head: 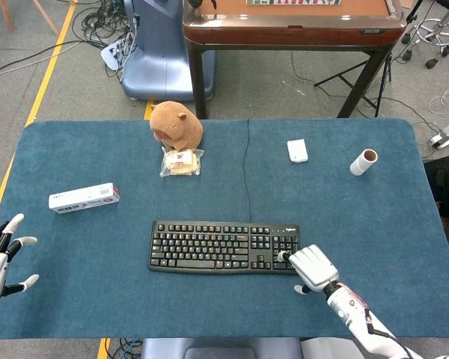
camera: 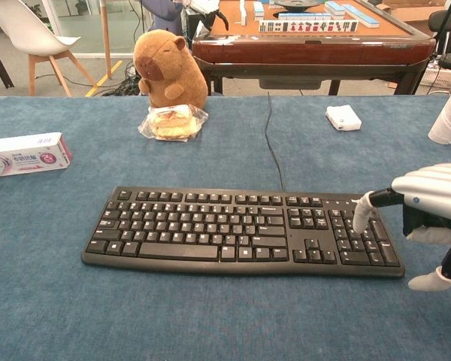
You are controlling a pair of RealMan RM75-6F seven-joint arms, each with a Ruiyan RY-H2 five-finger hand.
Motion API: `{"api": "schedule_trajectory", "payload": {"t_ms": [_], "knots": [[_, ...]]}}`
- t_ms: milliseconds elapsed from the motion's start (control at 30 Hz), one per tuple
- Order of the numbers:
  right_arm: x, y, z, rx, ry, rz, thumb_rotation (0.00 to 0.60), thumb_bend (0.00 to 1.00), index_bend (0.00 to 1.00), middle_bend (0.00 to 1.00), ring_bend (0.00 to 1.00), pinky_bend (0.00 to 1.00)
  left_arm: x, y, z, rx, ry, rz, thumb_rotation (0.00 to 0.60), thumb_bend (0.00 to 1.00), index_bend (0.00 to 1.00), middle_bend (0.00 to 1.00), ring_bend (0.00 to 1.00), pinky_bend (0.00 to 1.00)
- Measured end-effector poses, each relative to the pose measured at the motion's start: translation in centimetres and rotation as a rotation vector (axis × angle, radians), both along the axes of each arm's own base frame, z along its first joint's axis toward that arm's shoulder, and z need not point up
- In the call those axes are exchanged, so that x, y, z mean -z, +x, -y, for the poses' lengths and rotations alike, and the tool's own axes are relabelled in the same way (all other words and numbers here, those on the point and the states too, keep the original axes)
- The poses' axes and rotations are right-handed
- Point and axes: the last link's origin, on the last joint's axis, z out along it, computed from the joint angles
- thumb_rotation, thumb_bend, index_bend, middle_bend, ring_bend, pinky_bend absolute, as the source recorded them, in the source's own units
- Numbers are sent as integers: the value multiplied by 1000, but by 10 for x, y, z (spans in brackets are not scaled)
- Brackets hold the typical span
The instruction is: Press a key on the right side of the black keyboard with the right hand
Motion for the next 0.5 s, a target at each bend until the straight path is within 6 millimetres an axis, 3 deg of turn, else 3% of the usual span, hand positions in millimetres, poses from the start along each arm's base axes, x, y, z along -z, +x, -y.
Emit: {"api": "schedule_trajectory", "payload": {"t_ms": [167, 333, 400, 500], "knots": [[-14, -3, 1, -1, -48, 12, 600, 117, 340, 977, 937, 1000, 1, 2, -1, 2, -4, -3, 600, 32, 340, 1, 0, 201], [-34, -11, 1, 21, -105, 17, 600, 114, 340, 718, 685, 990, 1, 5, -3, 11, -6, -7, 600, 32, 340, 1, 0, 201], [-43, -15, 0, 29, -135, 16, 600, 113, 340, 604, 557, 903, 2, 8, -4, 16, -6, -9, 600, 32, 340, 1, 0, 201], [-58, -20, -2, 36, -181, 18, 600, 114, 340, 498, 424, 691, 3, 12, -6, 25, -7, -10, 600, 32, 340, 1, 0, 201]]}}
